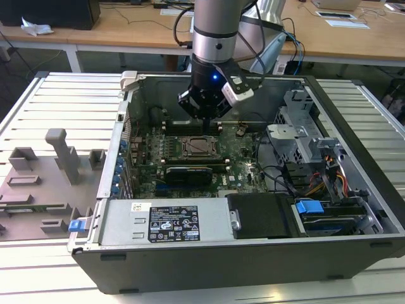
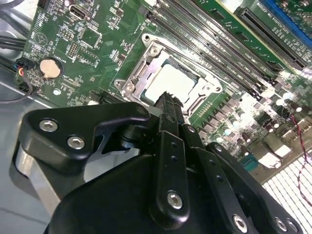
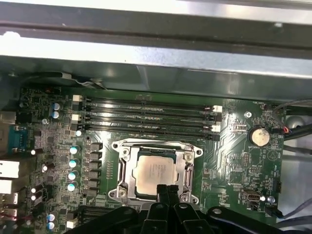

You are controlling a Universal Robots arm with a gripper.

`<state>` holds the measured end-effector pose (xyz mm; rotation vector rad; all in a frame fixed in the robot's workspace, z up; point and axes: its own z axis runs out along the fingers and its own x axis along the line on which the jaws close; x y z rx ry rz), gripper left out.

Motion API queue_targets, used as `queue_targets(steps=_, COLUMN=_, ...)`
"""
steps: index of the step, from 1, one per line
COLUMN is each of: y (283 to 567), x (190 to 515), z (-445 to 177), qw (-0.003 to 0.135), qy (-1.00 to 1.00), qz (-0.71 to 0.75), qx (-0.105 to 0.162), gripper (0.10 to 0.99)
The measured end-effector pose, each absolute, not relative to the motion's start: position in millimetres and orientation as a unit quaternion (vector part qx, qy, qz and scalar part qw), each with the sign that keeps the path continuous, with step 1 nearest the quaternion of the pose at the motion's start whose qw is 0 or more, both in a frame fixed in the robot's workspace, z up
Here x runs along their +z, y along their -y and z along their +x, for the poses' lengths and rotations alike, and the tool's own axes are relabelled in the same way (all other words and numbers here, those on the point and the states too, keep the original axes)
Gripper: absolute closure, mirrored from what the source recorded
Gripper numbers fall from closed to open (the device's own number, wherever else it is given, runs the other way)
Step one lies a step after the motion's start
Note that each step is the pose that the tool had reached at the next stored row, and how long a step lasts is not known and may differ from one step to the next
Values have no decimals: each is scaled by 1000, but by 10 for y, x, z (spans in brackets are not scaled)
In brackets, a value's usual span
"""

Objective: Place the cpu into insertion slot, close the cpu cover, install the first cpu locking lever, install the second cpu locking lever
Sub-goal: 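Install the first cpu locking lever, then install the second cpu locking lever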

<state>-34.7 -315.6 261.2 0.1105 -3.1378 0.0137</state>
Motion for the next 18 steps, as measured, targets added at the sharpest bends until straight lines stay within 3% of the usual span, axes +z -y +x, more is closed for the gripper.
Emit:
queue_targets(steps=6, y=3154, x=2797, z=-347, qw=1, qy=999, qz=35, qx=5, gripper=980)
queue_targets(steps=18, y=3154, x=2805, z=-347, qw=1, qy=999, qz=35, qx=5, gripper=980)
